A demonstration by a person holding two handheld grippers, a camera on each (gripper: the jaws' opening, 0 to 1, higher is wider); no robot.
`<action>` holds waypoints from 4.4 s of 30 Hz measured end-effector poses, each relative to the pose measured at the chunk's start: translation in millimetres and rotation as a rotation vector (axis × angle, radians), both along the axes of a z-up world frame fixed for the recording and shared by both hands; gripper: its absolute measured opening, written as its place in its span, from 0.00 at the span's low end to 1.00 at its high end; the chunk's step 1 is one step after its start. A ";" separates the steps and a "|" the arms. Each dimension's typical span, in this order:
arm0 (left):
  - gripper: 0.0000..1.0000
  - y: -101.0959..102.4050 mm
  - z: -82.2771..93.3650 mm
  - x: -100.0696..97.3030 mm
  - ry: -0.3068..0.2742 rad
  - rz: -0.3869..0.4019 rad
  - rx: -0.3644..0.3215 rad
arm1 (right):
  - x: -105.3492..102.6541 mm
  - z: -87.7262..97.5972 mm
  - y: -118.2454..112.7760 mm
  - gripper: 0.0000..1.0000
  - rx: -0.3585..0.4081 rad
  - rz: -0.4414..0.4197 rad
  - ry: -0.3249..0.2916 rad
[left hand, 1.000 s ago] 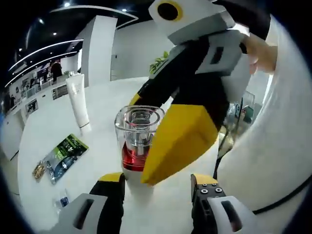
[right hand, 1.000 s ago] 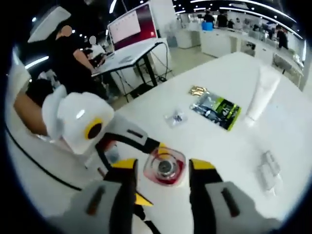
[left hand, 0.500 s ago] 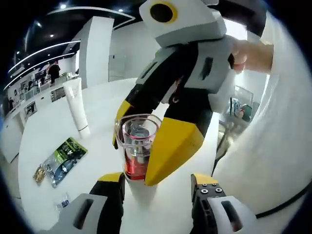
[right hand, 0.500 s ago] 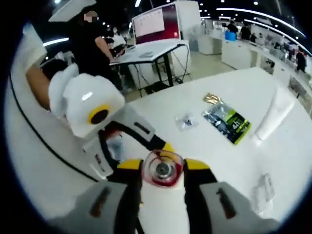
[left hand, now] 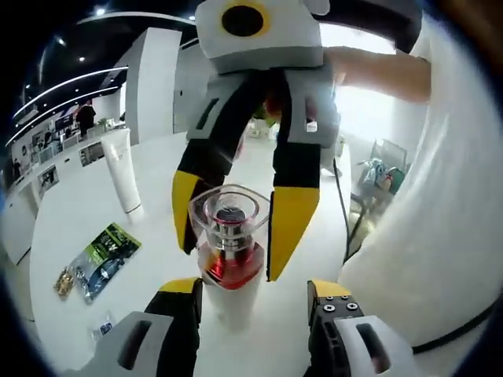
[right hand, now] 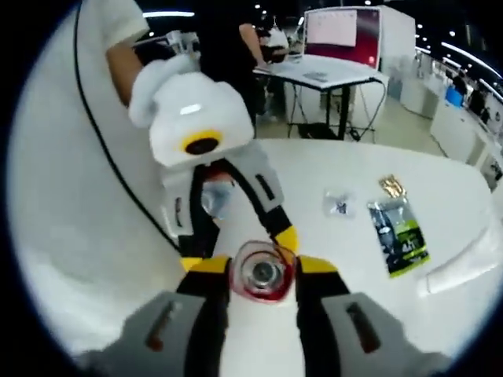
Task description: Arrange the skincare products in the storage area until every visible bottle or jar stands upright without overlapping.
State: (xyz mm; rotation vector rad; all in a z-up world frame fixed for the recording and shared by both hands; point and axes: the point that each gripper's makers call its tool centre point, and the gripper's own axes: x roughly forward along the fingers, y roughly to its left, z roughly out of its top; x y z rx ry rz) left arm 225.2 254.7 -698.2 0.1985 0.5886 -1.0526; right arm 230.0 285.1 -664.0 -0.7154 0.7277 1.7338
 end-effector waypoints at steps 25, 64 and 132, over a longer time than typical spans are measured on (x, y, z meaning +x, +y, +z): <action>0.54 3.2 -0.4 -3.2 -0.009 0.010 0.012 | -1.4 -14.5 -15.5 0.55 -0.047 -0.052 0.004; 0.55 39.6 -10.7 -28.7 0.088 0.096 0.018 | 6.0 -28.9 1.9 0.42 0.197 -0.373 0.000; 0.51 4.1 36.4 0.6 0.069 0.261 -0.019 | 141.5 57.5 -48.2 0.31 0.297 -0.375 -0.208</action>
